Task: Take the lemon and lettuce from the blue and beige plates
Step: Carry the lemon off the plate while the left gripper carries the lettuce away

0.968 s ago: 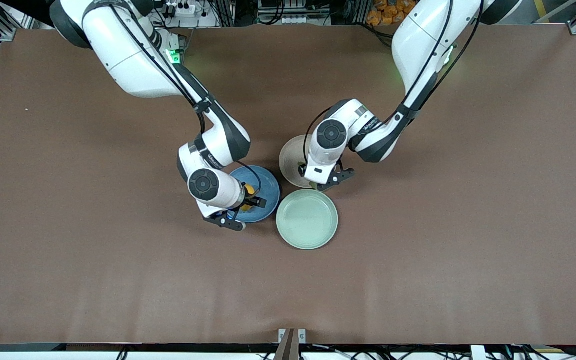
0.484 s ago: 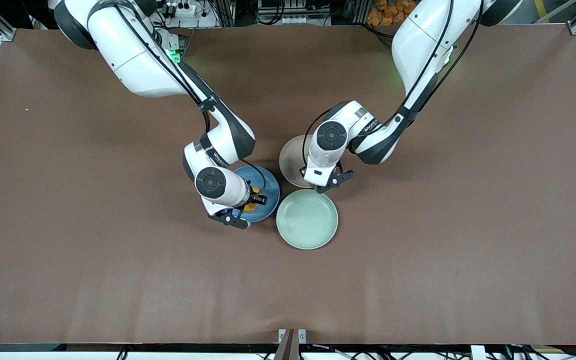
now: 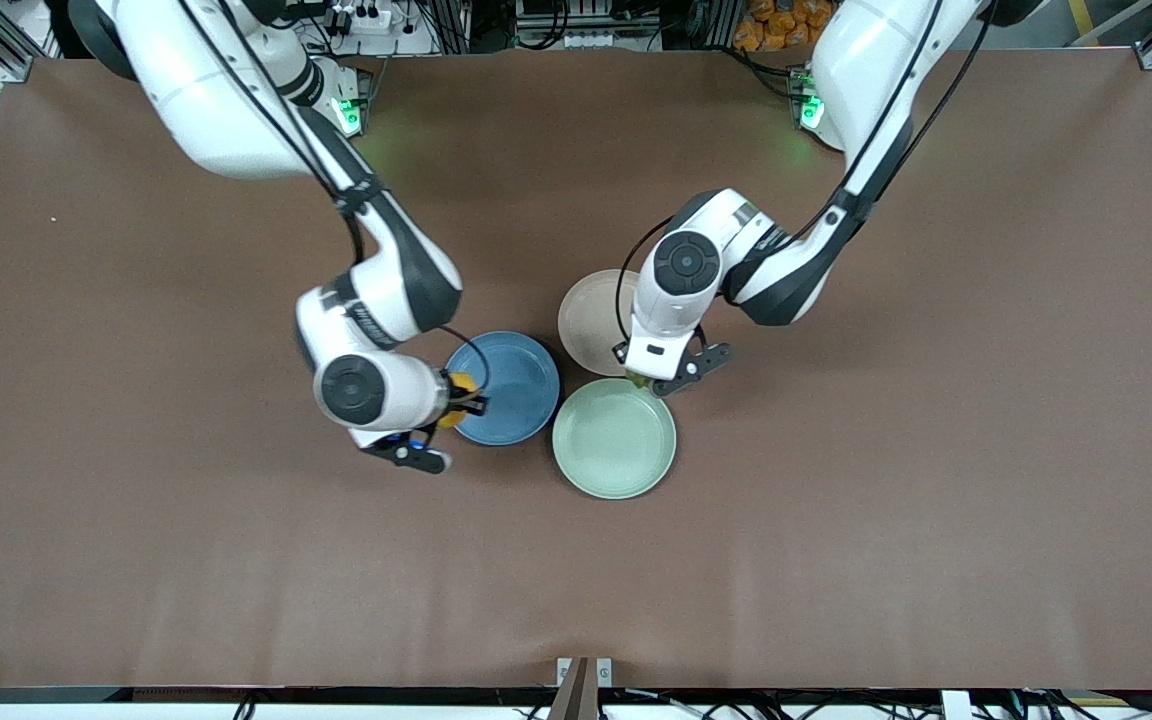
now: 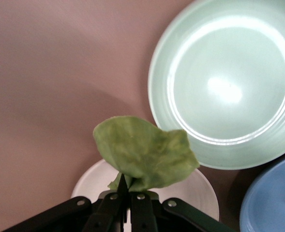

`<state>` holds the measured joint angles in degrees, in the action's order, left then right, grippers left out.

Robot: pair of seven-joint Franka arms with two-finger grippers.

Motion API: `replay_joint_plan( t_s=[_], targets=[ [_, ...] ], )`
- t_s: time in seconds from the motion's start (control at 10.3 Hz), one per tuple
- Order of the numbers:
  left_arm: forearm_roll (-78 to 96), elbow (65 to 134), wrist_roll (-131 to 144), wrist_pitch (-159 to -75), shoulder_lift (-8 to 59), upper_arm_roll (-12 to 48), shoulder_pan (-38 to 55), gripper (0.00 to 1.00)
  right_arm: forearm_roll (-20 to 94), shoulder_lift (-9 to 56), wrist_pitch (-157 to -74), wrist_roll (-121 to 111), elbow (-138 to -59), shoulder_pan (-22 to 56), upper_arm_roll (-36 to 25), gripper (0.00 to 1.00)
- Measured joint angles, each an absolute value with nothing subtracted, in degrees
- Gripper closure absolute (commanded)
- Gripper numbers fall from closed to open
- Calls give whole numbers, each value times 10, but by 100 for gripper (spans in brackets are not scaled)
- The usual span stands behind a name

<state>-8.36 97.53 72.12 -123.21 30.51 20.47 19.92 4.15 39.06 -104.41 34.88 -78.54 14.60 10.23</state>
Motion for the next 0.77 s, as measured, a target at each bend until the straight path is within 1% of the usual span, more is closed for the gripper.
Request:
replay_joint_plan(
  t_s=[0.19, 0.39, 0.58, 0.77],
  targets=[
    [-87, 951, 675, -1165, 269, 202, 165, 100, 41, 356, -988, 236, -786, 80, 99, 100],
    [-90, 939, 571, -1139, 261, 198, 97, 100, 40, 346, -969, 114, -796, 10, 96, 100],
    [-91, 943, 448, -1136, 271, 196, 18, 100, 39, 347, -976, 19, -820, -47, 95, 100],
    [-91, 946, 336, -1137, 297, 195, -46, 100, 12, 346, -1021, -34, -858, -68, 88, 100]
  ],
)
